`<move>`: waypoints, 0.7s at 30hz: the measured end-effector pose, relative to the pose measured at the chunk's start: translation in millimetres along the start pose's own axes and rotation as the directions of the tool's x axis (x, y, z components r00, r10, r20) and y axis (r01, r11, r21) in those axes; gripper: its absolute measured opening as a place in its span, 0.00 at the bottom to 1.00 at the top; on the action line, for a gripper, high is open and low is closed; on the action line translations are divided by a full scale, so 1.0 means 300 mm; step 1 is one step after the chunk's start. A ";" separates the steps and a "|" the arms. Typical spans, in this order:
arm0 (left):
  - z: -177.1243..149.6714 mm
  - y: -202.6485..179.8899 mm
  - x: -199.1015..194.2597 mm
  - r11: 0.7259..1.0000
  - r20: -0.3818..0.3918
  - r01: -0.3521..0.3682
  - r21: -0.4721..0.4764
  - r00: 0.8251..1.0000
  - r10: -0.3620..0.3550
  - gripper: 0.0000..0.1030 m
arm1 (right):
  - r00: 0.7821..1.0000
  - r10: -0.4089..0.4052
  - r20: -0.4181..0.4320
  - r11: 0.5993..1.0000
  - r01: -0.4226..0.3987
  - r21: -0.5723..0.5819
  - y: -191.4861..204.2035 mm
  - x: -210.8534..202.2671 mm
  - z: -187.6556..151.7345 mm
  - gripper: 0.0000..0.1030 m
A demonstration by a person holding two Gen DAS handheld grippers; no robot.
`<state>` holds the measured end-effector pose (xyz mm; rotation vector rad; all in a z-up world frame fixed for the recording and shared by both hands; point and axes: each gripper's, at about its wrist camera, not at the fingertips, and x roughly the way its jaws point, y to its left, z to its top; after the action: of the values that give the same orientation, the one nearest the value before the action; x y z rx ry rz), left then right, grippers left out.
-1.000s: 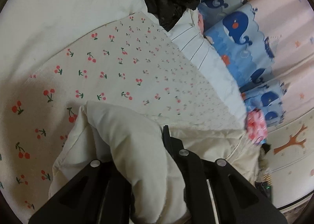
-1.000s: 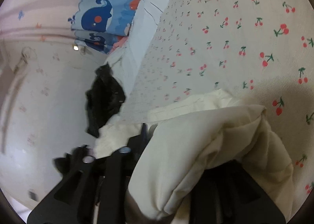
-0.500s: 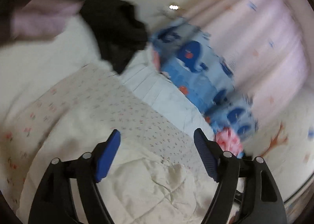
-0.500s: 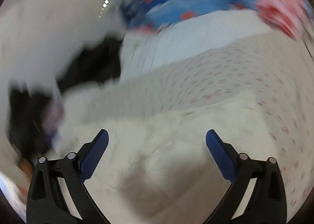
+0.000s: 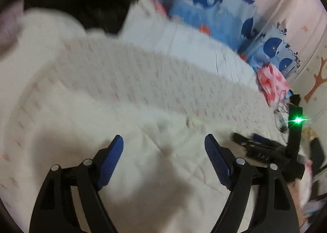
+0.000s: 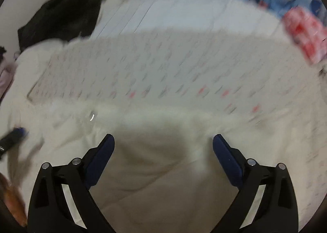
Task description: Fold large clothes
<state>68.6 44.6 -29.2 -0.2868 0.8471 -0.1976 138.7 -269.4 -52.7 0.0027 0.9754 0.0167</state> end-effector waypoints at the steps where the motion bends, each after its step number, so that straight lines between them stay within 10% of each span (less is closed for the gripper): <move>1: 0.016 0.032 0.017 0.999 -0.007 -0.029 -0.017 1.000 0.029 0.82 | 0.999 -0.020 -0.030 0.999 0.021 0.025 -0.048 0.043 -0.004 0.91; 5: -0.012 0.168 0.176 0.988 -0.177 -0.016 -0.151 0.984 -0.011 0.82 | 0.990 0.080 -0.114 0.983 -0.059 0.175 -0.177 0.170 -0.055 0.91; 8: -0.010 0.121 0.149 0.994 -0.149 -0.065 -0.085 0.987 0.051 0.82 | 0.986 0.060 -0.154 0.991 -0.041 0.125 -0.150 0.146 -0.021 0.91; 13: 0.008 0.123 -0.031 0.993 0.006 -0.114 -0.025 0.993 0.114 0.86 | 0.998 -0.060 0.021 0.990 0.057 0.129 -0.251 -0.024 -0.060 0.93; 17: -0.033 0.267 0.090 0.982 -0.143 -0.137 -0.129 0.983 0.118 0.86 | 0.999 0.046 -0.003 0.957 -0.044 0.286 -0.388 0.078 -0.160 0.93; 21: -0.036 0.253 0.110 0.981 -0.133 -0.177 -0.080 0.977 0.165 0.86 | 0.997 0.034 -0.067 0.971 -0.018 0.238 -0.360 0.065 -0.136 0.93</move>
<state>86.2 105.1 -83.9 -0.2874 1.0022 -0.0159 117.3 -377.4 -92.8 0.2362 1.0431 -0.0762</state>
